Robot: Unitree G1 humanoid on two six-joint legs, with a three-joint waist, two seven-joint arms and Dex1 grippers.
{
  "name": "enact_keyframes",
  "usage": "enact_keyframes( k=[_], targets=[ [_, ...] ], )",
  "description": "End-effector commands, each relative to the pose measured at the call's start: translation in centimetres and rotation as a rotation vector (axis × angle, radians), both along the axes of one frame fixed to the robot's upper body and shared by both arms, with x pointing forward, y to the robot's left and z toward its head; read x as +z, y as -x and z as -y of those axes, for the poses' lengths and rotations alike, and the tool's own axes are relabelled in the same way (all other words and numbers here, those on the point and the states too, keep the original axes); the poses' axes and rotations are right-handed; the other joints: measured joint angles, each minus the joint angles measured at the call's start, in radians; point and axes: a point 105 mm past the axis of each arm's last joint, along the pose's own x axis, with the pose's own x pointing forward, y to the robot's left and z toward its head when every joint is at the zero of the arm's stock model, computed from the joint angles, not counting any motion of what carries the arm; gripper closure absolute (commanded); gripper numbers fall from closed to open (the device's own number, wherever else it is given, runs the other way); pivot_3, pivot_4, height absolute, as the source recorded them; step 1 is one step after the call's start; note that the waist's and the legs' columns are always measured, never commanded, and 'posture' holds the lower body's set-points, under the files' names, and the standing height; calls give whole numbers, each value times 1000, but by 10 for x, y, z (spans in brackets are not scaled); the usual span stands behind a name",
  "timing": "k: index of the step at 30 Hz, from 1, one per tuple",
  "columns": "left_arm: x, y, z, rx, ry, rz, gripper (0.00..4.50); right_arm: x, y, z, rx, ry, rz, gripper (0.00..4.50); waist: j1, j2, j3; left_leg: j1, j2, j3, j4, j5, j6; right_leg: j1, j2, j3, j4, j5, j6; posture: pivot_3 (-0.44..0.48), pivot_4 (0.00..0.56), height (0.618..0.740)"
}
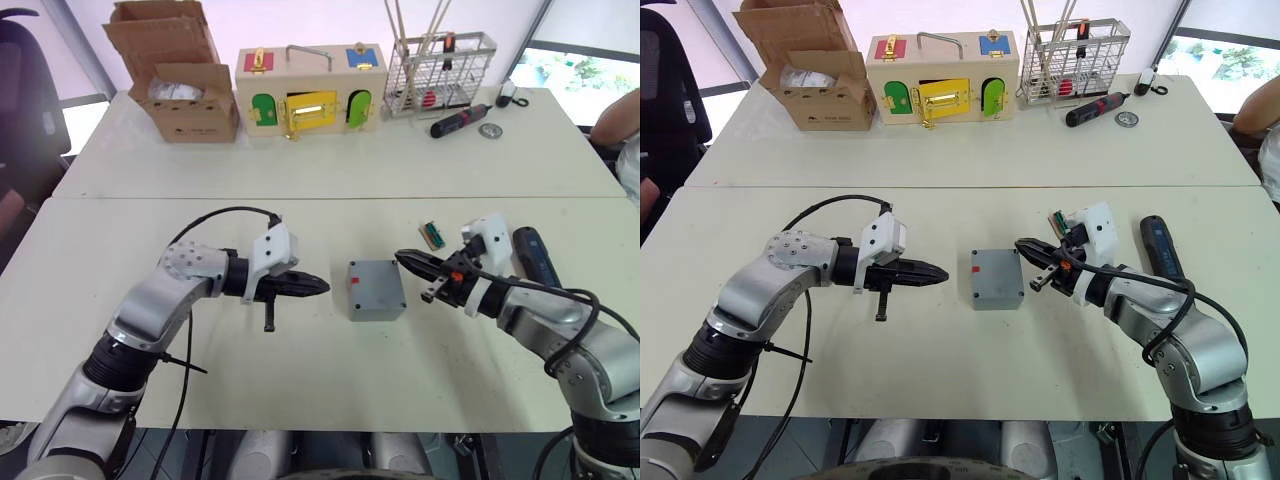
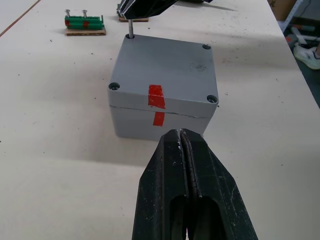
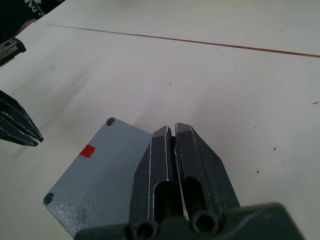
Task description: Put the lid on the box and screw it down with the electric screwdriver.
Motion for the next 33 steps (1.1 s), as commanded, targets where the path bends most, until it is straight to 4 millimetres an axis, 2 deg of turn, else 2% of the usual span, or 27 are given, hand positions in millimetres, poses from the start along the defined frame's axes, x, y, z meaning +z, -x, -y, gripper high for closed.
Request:
enact_keyframes(
  k=[1, 12, 15, 20, 24, 25, 28, 29, 32, 33],
  targets=[
    [7, 2, 3, -15, 16, 32, 4500, 8, -1, -3, 5, -14, 44, 4447, 0, 0, 0, 0, 0, 0, 0, 0, 0, 0, 0, 0, 0, 0, 0, 0, 150, 737],
    [8, 0, 4, -7, 21, 40, 4500, 4, -4, -4, 2, 9, 41, 4447, 0, 0, 0, 0, 0, 0, 0, 0, 0, 0, 0, 0, 0, 0, 0, 0, 150, 737],
    [8, 0, 4, -8, 21, 39, 4500, 3, -5, -2, -2, 16, 42, 3619, 0, 0, 0, 0, 0, 0, 0, 0, 0, 0, 0, 0, 0, 0, 0, 0, 150, 737],
    [10, -1, 5, -6, 43, 33, 4500, 8, -4, -1, -1, 21, 55, 1253, 0, 0, 0, 0, 0, 0, 0, 0, 0, 0, 0, 0, 0, 0, 0, 0, 150, 737],
    [21, -7, 6, 4, 98, 30, 4500, 38, -7, 13, -35, -5, 119, 177, 0, 0, 0, 0, 0, 0, 0, 0, 0, 0, 0, 0, 0, 0, 0, 0, 150, 737],
    [23, -8, 7, 5, 108, 34, 4500, 46, -8, 19, -47, -7, 129, 23, 0, 0, 0, 0, 0, 0, 0, 0, 0, 0, 0, 0, 0, 0, 0, 0, 150, 737],
    [52, -5, 10, -84, 176, 62, 4500, 94, -21, 87, -239, 123, 144, 23, 3, 2, 1, -1, -1, 0, 1, 0, 0, 0, 0, 0, 0, 0, 0, 0, 150, 737],
    [57, -3, 12, -117, 180, 76, 4500, 105, -24, 107, -306, 136, 111, 23, 4, 2, 1, -1, -1, 0, 2, 0, 0, 0, -1, 0, 0, 0, 0, 0, 150, 737],
    [61, 4, 20, -198, 152, 126, 4500, 112, -23, 137, -363, 142, -35, 23, 0, 0, 0, -1, -2, 0, 1, -1, 1, 1, -2, -1, -2, 0, 0, 0, 150, 737],
    [62, 8, 24, -238, 140, 150, 4500, 106, -21, 147, -381, 170, -129, 23, -2, 0, 0, 0, -1, 0, -2, -1, 1, 1, -1, -1, -2, 0, 0, 0, 150, 737]
  ],
)
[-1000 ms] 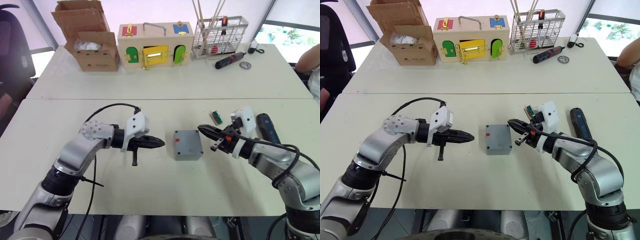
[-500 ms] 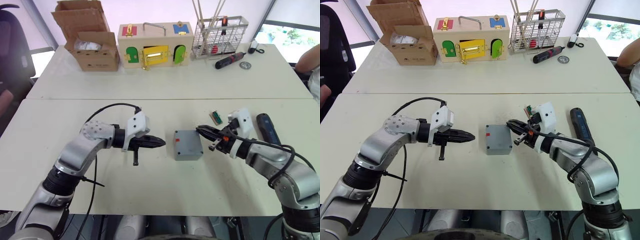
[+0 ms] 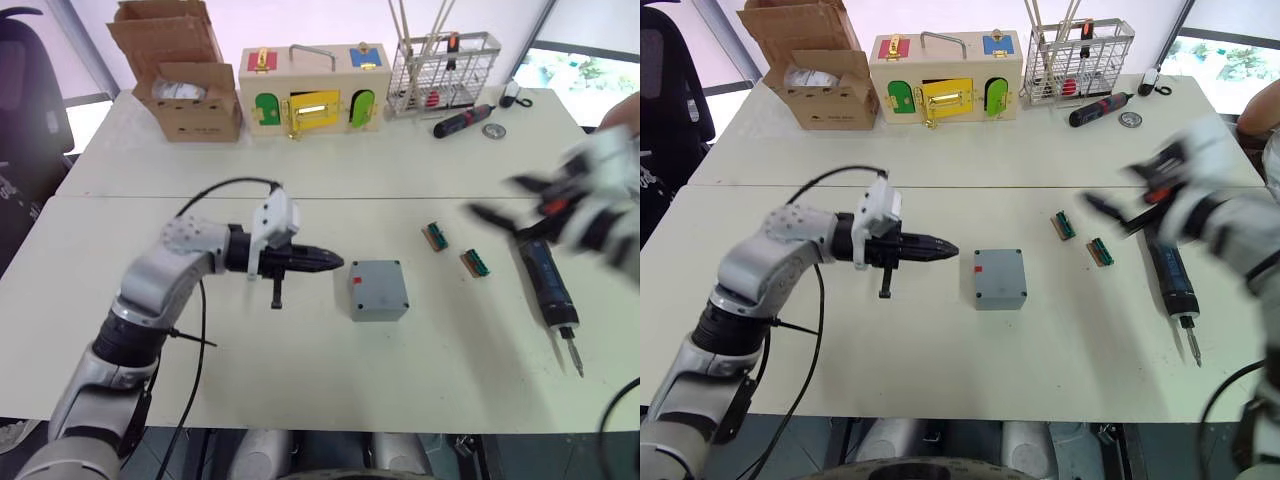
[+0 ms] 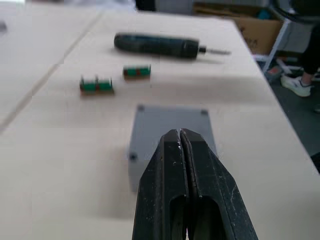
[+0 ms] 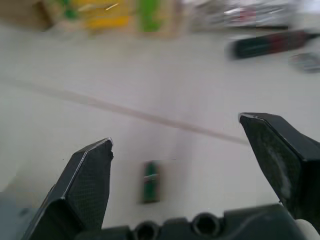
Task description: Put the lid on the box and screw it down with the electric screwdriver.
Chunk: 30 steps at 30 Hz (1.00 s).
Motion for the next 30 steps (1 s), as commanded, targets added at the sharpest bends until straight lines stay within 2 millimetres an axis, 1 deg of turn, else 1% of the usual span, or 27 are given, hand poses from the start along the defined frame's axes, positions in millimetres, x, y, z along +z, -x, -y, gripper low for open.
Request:
enact_keyframes(
  k=[1, 2, 4, 7, 10, 16, 21, 24, 28, 30],
  targets=[
    [6, 18, 12, -130, -20, 91, 4500, -22, 9, 20, -22, -27, -275, 23, -5, 0, 0, 0, 1, 0, -1, -1, 1, 0, 0, 0, 0, 0, 0, 0, 150, 737],
    [5, 22, 15, -162, -31, 115, 4500, -29, 17, 26, -22, -24, -371, 23, -7, 0, 0, 0, 1, 1, -2, -1, 1, -1, 0, 0, -1, 0, 0, 0, 150, 737],
    [2, 28, 20, -195, -42, 140, 4500, -37, 29, 33, -13, -32, -502, 23, -8, 1, 1, -1, 1, 3, -2, -1, 1, -3, 0, 0, -1, 0, 0, 0, 150, 737],
    [-4, 34, 24, -210, -45, 156, 4500, -48, 41, 34, 10, -63, -660, 23, -11, 3, 0, -1, 1, 4, -1, -1, 1, -3, 0, 1, 0, 0, 0, 0, 150, 737],
    [-6, 36, 29, -204, -35, 161, 4500, -59, 46, 38, 15, -55, -747, 23, -16, 3, 0, -1, 1, 4, 1, -1, 1, -2, 0, 1, 0, 0, 0, 0, 150, 737],
    [-15, 41, 31, -151, -16, 128, 4500, -91, 38, 52, -30, -32, -878, 23, -22, 3, 0, -1, 1, 4, 2, -1, 2, -2, -1, 1, 0, 0, 0, 0, 150, 737],
    [-23, 46, 28, -143, -76, 151, 4500, -106, 27, 60, -61, -10, -932, 23, -20, 5, 0, -1, 1, 4, 1, -1, 2, -3, -1, 1, 0, 0, 0, 0, 150, 737],
    [-24, 50, 27, -152, -101, 169, 4500, -119, 23, 64, -72, 7, -969, 23, -19, 5, 0, -1, 0, 4, 1, -1, 2, -3, -1, 1, 0, 0, 0, 0, 150, 737],
    [-24, 50, 24, -145, -121, 184, 4500, -131, 15, 68, -96, 13, -987, 23, -20, 5, 0, -1, 0, 4, 2, -1, 1, -3, -1, 1, 0, 0, 0, 0, 150, 737],
    [-24, 51, 24, -140, -124, 184, 4500, -140, 15, 71, -92, 43, -1010, 23, -19, 4, 0, -1, 0, 4, 2, -1, 1, -2, -1, 1, 0, 0, 0, 0, 150, 737]
  ],
)
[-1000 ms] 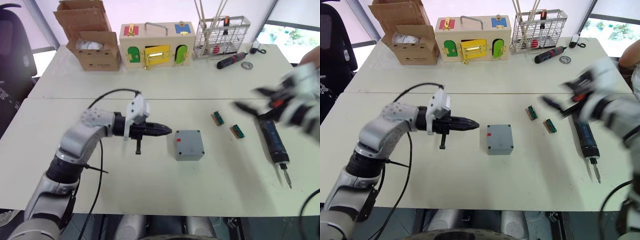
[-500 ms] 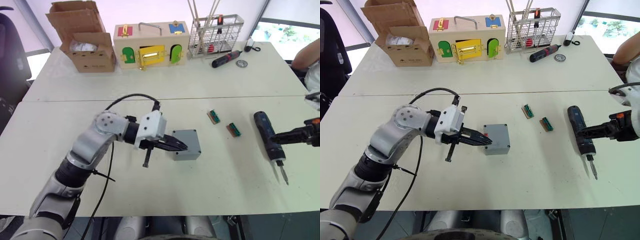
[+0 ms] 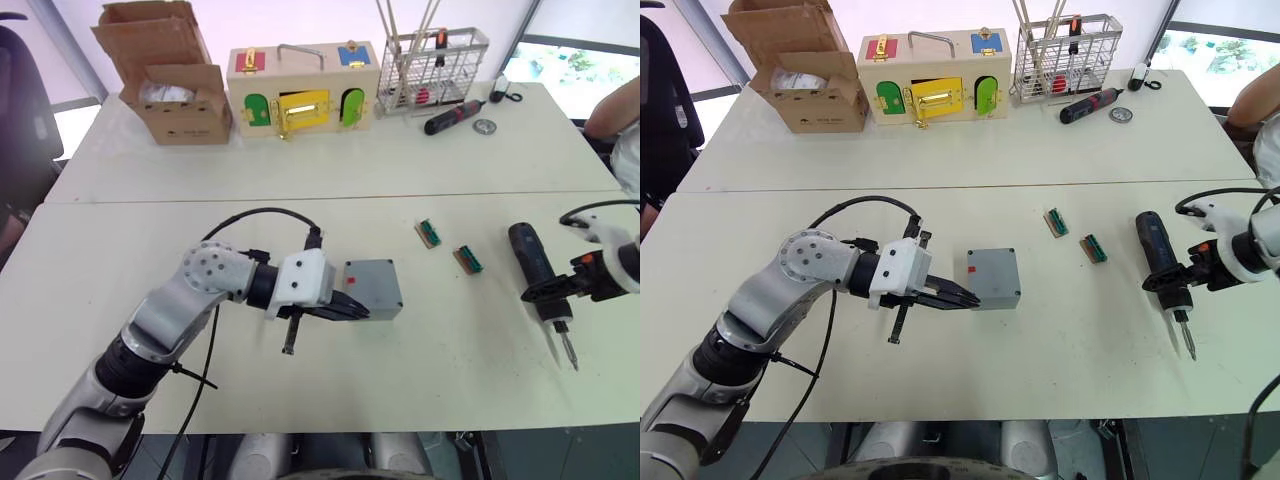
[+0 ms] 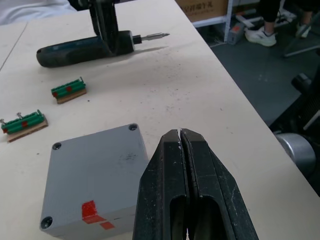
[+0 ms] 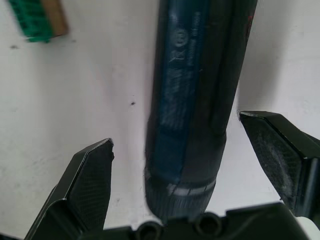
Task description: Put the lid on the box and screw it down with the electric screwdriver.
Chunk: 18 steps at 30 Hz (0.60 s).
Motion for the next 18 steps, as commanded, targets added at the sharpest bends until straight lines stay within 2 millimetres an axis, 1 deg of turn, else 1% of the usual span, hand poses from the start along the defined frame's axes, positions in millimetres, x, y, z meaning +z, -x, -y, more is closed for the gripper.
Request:
enact_keyframes(
  k=[1, 3, 6, 7, 8, 12, 13, 18],
  targets=[
    [7, 4, 0, -2, 1, 38, 4500, -8, -1, 10, 8, 51, -22, 23, 1, 0, 0, 0, 0, 0, 0, 0, 0, 0, 0, 0, 0, 0, 0, 0, 150, 737],
    [6, 4, -1, 3, 0, 34, 4500, -14, -3, 12, 10, 66, -32, 23, -1, -3, -1, 0, 0, -1, 1, 0, 0, 1, 0, 0, 0, 0, 0, 0, 150, 737],
    [6, 4, -1, 9, -4, 31, 4500, -19, -3, 15, 38, 94, -49, 748, -1, -8, -4, 1, 0, -1, 2, 0, 0, 3, 0, 0, 0, 0, 0, 0, 150, 737],
    [6, 4, -2, 10, -4, 31, 4500, -19, -2, 15, 44, 93, -57, 1108, 0, -9, -4, 2, 0, -1, 2, 0, 0, 4, 0, 0, -1, 0, 0, 0, 150, 737],
    [6, 4, -2, 11, -6, 32, 4500, -20, 0, 17, 61, 106, -68, 1377, 1, -9, -5, 2, 0, -1, 3, 0, 0, 4, 0, -1, -1, 0, 0, 0, 150, 737],
    [5, 4, -3, 16, -8, 29, 4500, -23, 8, 21, 120, 143, -106, 2358, 4, -9, -5, 2, 0, -2, 2, 0, 0, 4, 0, -1, -1, 0, 0, 0, 150, 737],
    [5, 4, -2, 15, -6, 29, 4500, -24, 9, 21, 131, 149, -112, 2430, 6, -9, -5, 2, 0, -2, 2, 0, 0, 4, 0, -1, -1, 0, 0, 0, 150, 737],
    [6, 4, 0, 15, -1, 28, 4500, -30, 18, 21, 193, 172, -151, 2432, 26, -10, -5, 2, -1, -3, 2, 0, 0, 4, 0, -2, -1, 0, 0, 0, 150, 737]
  ],
)
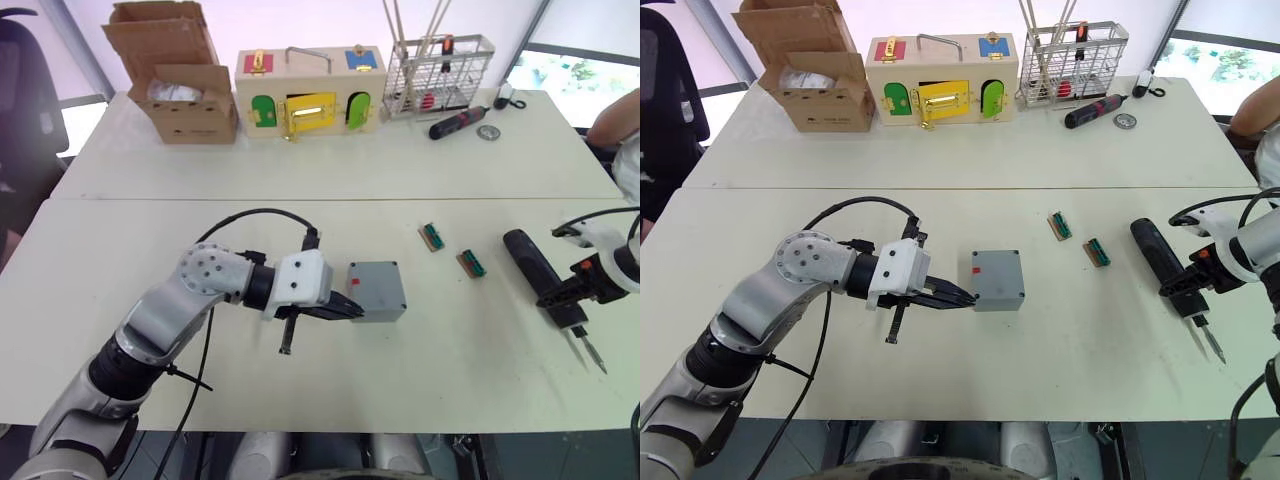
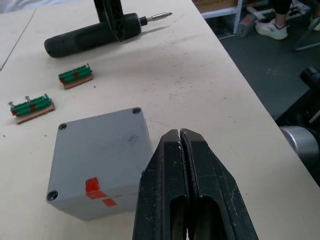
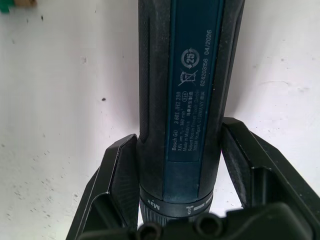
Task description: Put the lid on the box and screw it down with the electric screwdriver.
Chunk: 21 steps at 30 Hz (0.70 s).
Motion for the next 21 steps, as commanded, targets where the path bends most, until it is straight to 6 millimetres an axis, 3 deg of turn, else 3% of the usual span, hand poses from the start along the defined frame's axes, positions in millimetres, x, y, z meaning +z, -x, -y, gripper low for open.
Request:
enact_keyframes(
  k=[1, 8, 11, 17, 21],
  targets=[
    [8, 6, 3, -25, 23, 36, 4500, -16, 14, 6, 31, 51, -87, 2432, 3, -1, -1, 0, 0, 0, 0, 0, 0, 0, 0, 0, 0, 0, 0, 0, 150, 737],
    [8, 5, 4, -20, 33, 26, 4500, -17, 13, 4, 70, 61, -91, 2545, 3, -2, -1, 0, 0, -1, 0, 0, 0, 1, 0, -1, 0, 0, 0, 0, 150, 737],
    [6, 2, 3, -9, 36, 15, 4500, -9, 8, 5, 103, 63, -62, 2545, 3, -2, -1, 0, 0, -1, 0, 0, 0, 1, 0, -1, 0, 0, 0, 0, 150, 737],
    [5, -9, -4, 18, 44, -6, 4500, 48, -15, -14, 57, -94, 104, 2545, -7, 7, 2, -1, -1, 1, 0, 0, 0, -2, -1, 1, 1, 0, 0, 0, 150, 737],
    [11, -21, -7, 27, 55, 2, 4500, 111, -12, -40, -49, -368, 272, 2545, -7, 18, 6, -3, -1, 3, -2, 0, -1, -7, -2, 1, 2, 0, 0, 0, 150, 737]
  ],
)
